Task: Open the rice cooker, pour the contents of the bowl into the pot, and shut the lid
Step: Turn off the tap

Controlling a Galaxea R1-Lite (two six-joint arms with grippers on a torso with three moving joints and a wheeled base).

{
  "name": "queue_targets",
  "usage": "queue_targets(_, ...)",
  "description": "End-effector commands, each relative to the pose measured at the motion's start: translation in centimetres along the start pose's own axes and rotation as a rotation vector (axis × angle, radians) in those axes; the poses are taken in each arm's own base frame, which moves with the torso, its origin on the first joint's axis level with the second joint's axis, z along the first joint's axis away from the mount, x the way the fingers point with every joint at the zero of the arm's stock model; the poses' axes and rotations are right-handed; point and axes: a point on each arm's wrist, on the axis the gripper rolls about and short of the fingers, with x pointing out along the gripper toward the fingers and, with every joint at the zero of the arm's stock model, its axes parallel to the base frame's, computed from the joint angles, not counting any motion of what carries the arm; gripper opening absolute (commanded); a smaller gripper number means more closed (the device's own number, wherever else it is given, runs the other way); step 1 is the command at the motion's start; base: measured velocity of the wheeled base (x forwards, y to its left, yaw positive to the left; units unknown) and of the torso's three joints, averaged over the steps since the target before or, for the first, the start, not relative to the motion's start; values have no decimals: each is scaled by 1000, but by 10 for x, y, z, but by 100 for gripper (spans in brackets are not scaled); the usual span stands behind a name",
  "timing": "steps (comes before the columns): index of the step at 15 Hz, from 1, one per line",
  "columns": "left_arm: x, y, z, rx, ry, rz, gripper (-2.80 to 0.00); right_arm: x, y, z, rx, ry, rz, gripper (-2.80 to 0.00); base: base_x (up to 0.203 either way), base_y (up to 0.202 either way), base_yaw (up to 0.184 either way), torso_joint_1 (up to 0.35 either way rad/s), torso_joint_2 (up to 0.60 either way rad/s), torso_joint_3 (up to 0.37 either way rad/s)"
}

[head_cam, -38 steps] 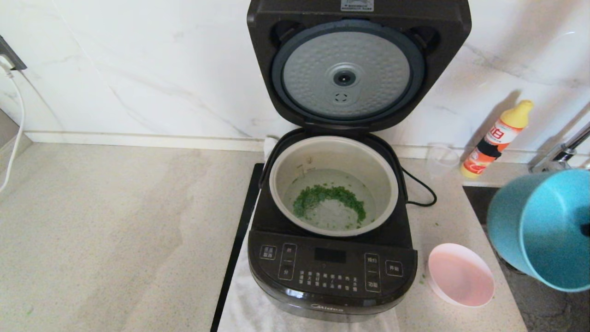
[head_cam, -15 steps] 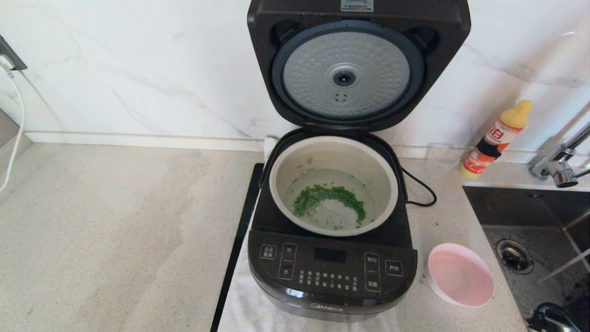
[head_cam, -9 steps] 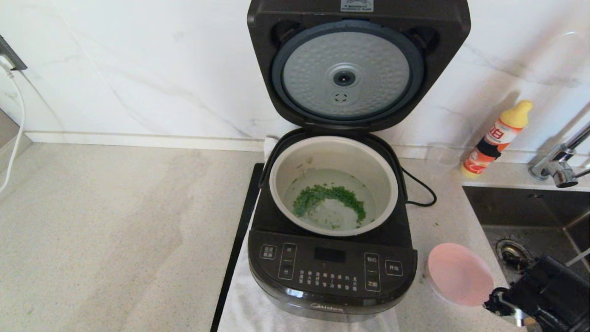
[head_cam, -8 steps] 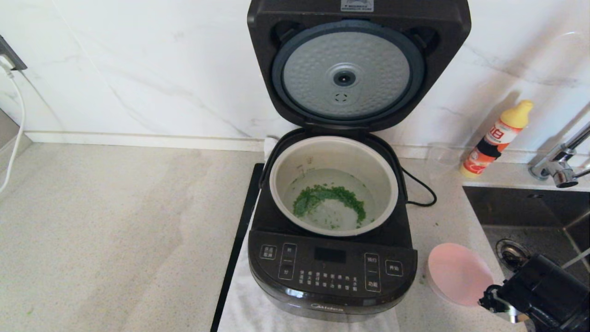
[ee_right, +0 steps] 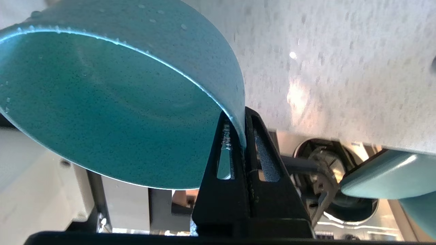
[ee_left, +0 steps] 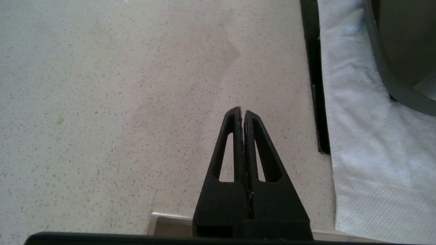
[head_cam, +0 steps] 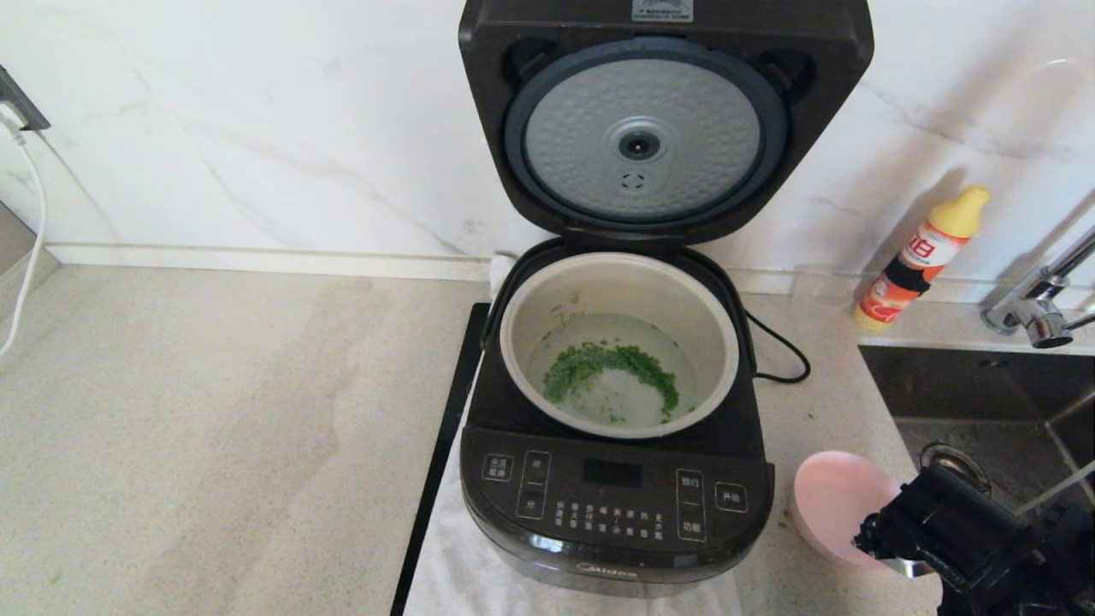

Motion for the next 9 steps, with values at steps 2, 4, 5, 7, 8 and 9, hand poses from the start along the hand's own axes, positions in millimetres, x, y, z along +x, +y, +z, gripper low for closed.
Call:
queue_targets(2, 0, 0, 0, 0, -2, 0, -280, 7, 1, 1, -2, 26, -17, -280, 0, 0, 0, 0, 0, 0)
queue_targets(4, 0, 0, 0, 0, -2, 0, -280, 6, 2, 0, -4, 22, -15, -280, 0, 0, 0, 0, 0, 0)
queue_targets(5, 0, 0, 0, 0, -2, 1, -280, 8, 2, -1, -9, 32, -17, -280, 0, 0, 0, 0, 0, 0)
queue_targets(7, 0, 0, 0, 0, -2, 0, -280, 11, 2, -2, -8, 25, -15, 0, 0, 0, 0, 0, 0, 0)
queue_targets(8, 0, 0, 0, 0, -2, 0, -280, 11, 2, -2, -5, 24, -13, 0, 0, 0, 0, 0, 0, 0)
queue_targets(9, 0, 0, 0, 0, -2, 1, -280, 11, 3, -1, 12, 22, -12, 0, 0, 0, 0, 0, 0, 0)
